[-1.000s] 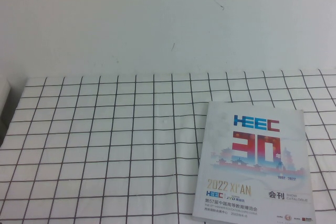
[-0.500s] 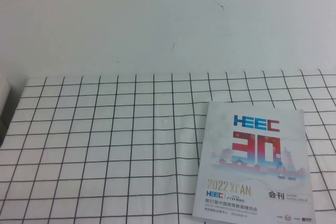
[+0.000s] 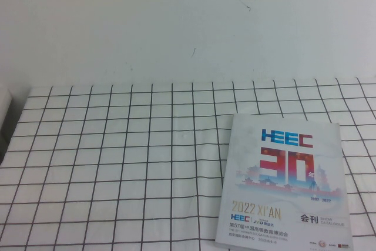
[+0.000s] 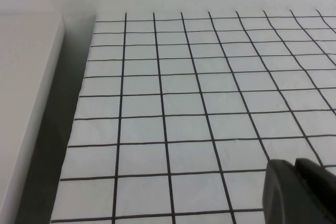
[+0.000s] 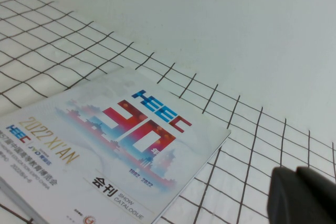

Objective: Close book
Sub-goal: 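Close the open booklet and leave it lying on the table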

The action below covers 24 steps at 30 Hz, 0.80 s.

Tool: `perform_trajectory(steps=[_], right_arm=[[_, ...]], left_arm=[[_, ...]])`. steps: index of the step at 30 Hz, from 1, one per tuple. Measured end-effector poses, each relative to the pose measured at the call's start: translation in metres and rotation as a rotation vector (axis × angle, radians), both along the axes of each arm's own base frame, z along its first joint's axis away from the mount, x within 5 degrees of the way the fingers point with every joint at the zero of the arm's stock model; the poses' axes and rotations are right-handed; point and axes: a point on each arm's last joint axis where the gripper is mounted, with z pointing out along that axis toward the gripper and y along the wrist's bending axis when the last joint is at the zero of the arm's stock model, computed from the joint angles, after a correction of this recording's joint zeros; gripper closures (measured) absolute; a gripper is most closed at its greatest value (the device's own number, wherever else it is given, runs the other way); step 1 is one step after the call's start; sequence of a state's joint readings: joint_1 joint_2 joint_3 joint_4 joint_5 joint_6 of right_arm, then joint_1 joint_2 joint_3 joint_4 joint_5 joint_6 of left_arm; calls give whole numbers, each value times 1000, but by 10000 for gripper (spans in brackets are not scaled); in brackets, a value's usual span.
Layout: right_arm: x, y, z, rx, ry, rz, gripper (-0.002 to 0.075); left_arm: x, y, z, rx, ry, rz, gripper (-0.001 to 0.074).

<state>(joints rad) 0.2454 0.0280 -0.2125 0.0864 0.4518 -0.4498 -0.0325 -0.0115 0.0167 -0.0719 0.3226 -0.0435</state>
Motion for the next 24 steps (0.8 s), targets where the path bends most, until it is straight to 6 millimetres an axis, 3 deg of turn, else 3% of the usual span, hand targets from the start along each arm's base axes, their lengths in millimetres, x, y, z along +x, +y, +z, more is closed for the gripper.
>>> perform_trajectory(steps=[10, 18, 24], right_arm=[[0, 0, -3, 0, 1, 0, 729], [12, -8, -43, 41, -42, -180, 729], [12, -13, -65, 86, 80, -294, 729]], left_arm=[[0, 0, 0, 6, 0, -2, 737], [0, 0, 0, 8, 3, -2, 737], [0, 0, 0, 8, 3, -2, 737]])
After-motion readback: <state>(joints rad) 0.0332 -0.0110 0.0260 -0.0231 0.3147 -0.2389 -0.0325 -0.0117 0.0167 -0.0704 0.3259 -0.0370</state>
